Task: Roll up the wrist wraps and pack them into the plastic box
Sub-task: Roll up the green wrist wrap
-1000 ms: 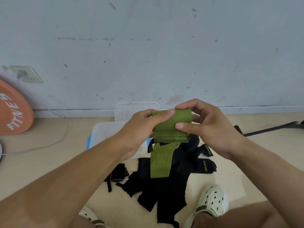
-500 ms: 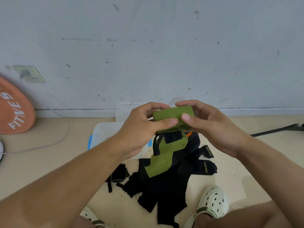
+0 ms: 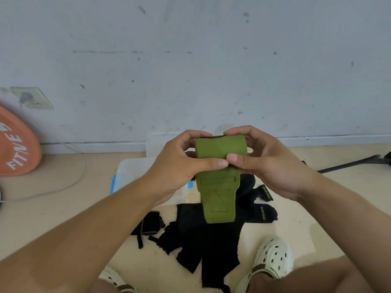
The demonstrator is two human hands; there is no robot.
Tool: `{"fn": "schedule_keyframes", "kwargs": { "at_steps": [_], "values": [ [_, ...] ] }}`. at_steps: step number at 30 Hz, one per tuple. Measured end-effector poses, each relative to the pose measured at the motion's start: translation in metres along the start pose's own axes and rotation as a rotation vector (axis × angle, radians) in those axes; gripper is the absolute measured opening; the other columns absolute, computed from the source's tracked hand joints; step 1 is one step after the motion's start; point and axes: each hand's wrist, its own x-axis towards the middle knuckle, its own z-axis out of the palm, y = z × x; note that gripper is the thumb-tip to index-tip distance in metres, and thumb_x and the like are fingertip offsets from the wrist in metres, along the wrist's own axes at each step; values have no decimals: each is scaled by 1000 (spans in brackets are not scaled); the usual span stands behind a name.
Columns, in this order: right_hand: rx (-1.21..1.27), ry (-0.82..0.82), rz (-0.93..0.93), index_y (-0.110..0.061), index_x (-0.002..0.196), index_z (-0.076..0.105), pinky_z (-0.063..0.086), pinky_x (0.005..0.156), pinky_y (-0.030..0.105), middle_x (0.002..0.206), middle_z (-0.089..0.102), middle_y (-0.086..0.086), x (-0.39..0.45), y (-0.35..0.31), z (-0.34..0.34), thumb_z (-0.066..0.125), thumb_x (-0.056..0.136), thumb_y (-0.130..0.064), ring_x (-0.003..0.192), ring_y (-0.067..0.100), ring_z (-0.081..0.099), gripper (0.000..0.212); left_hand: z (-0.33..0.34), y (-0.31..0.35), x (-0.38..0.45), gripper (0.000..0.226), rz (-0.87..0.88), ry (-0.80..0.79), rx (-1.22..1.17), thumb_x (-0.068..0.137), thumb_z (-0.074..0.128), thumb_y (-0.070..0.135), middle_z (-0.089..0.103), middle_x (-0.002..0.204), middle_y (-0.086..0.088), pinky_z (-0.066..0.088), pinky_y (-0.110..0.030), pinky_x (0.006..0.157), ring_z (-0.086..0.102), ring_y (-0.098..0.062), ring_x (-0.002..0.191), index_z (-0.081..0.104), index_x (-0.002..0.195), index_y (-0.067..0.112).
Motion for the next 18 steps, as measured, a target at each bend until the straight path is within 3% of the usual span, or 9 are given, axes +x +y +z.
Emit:
{"fn": "schedule_keyframes", "kwargs": {
  "at_steps": [2, 5, 8, 13, 16, 18],
  "values": [
    [-35, 20, -50, -17, 123, 64, 60, 79, 30, 113, 70, -1, 0, -2, -2, 77, 74, -10, 84, 19, 73, 51, 1, -1, 1, 74, -45, -8, -53, 57, 97, 25, 73, 121, -1, 61, -39, 93, 75, -18, 104, 68, 124, 22],
    [-53, 43, -106, -18, 118, 66, 59, 76, 26, 110, 70, -4, -1, 0, -2, 78, 77, 2, 88, 17, 72, 47, 3, -2, 0, 78, -142, -47, -137, 64, 98, 36, 78, 116, -2, 55, -45, 102, 75, -21, 106, 62, 131, 19],
    [-96, 77, -152, -21, 113, 68, 59, 77, 28, 108, 71, -9, -1, 2, -1, 78, 77, 9, 96, 13, 70, 48, 9, -2, -3, 83, -194, -54, -168, 60, 87, 47, 79, 113, -1, 57, -45, 99, 76, -21, 104, 61, 133, 17],
    [-149, 103, -197, -20, 105, 70, 60, 79, 30, 119, 73, -7, -1, 3, 0, 76, 74, 21, 113, 12, 68, 51, 10, 2, -4, 59, -202, -58, -300, 73, 77, 42, 78, 116, -5, 61, -40, 88, 76, -23, 102, 70, 125, 14],
    [-168, 95, -165, -17, 111, 71, 60, 84, 30, 126, 72, -7, -2, 0, 1, 79, 75, 15, 118, 12, 67, 49, 10, -1, -5, 57, -174, -28, -313, 74, 77, 36, 78, 115, -5, 61, -38, 83, 77, -24, 100, 68, 125, 15],
    [-173, 107, -134, -18, 121, 69, 58, 86, 24, 127, 72, -10, -3, -3, 0, 83, 74, -5, 116, 9, 68, 50, 10, -2, -5, 56, -145, -17, -295, 74, 78, 33, 79, 112, -5, 61, -39, 83, 77, -25, 101, 66, 125, 16]
  ]
}}
